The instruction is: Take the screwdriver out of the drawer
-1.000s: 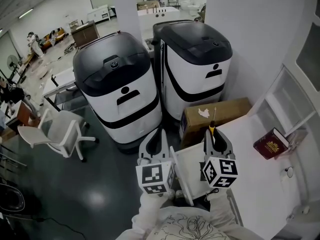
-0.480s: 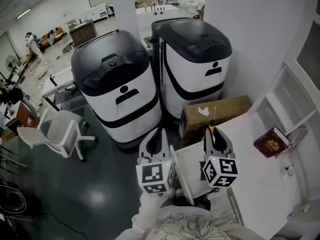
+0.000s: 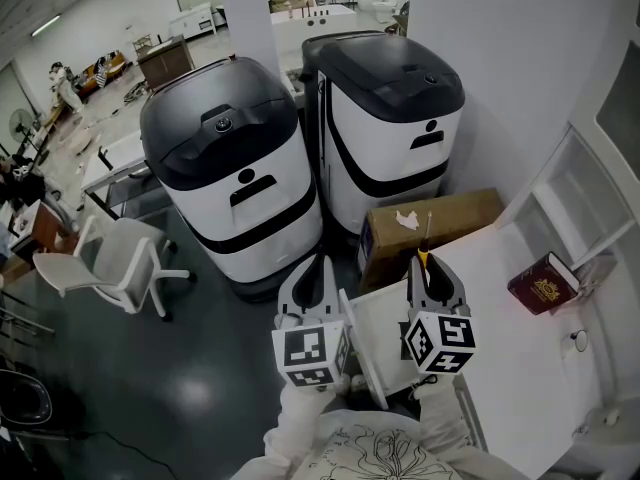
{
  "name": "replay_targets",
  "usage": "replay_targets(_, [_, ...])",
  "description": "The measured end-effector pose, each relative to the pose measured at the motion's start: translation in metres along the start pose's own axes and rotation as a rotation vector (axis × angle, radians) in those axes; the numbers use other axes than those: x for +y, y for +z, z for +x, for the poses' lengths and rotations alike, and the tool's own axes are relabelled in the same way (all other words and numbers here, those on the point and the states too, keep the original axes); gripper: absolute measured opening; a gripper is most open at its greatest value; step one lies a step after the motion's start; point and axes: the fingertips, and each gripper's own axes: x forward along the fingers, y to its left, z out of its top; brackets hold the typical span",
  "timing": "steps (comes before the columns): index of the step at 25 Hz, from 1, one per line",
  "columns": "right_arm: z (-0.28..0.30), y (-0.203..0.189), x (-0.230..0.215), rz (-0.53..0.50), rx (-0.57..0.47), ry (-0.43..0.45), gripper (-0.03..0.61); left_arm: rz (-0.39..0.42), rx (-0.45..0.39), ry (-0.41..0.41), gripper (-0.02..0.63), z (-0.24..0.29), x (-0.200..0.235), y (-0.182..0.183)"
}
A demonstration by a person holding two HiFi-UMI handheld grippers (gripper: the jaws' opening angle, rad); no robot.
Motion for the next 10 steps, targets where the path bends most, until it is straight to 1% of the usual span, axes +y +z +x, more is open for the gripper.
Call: replay_targets(10, [0.0008, -0.0006, 0.0000, -0.002, 0.002, 0.010, 0.072, 0.003, -0.002, 0.004, 0.011, 0.0005, -0.0014, 0.0000])
